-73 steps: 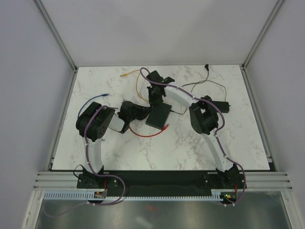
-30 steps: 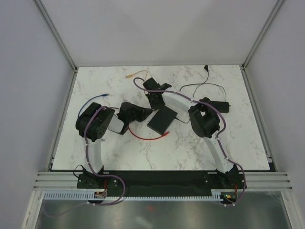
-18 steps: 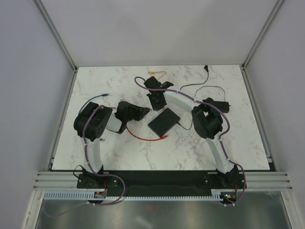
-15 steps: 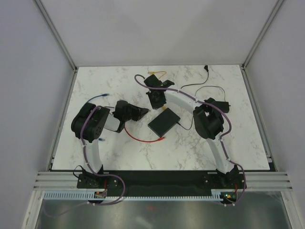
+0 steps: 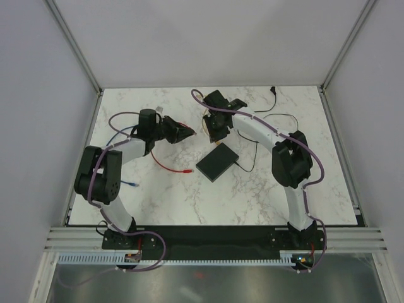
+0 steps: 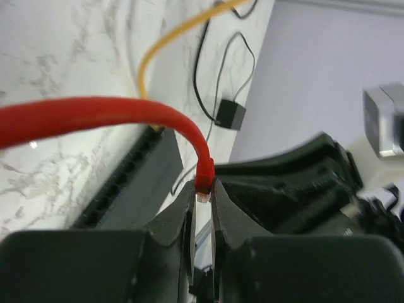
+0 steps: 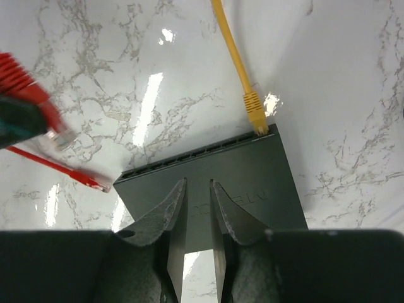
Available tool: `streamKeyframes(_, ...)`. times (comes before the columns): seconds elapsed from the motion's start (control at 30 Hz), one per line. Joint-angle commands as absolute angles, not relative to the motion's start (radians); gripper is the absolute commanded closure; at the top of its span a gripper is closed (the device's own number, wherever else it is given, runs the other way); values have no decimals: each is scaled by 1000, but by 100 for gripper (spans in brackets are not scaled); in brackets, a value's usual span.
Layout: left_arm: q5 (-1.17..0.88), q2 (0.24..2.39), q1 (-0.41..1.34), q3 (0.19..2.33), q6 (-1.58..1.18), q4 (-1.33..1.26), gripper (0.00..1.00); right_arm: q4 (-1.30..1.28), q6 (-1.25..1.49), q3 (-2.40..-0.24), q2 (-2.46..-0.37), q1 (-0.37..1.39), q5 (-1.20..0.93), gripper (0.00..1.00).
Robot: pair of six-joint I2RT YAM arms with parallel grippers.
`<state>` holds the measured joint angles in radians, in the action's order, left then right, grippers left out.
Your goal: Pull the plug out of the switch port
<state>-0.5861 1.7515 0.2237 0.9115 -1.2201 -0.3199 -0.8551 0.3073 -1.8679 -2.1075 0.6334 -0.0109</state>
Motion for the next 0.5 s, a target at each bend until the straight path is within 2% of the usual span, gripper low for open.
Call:
streamKeyframes(0.0, -735, 1680, 221, 956, -1098, -125, 98, -873, 290, -1852, -2056, 626, -46, 72)
streamKeyframes(0.1, -662, 1643, 206, 1015, -953, 15, 98, -873, 290, -1850, -2042, 624, -67, 72)
streamKeyframes(0.23, -514, 1670, 149, 1225, -738, 457, 98, -871, 287, -1829, -2013, 624, -75, 71)
streamKeyframes(0.33, -462, 1730, 91, 1339, -654, 558, 98, -871, 287, -1819, -2003, 617, -92, 71)
streamKeyframes(0.47, -503, 1837, 26, 1413, -563, 635, 98, -871, 290, -1813, -1983, 595, -117, 70)
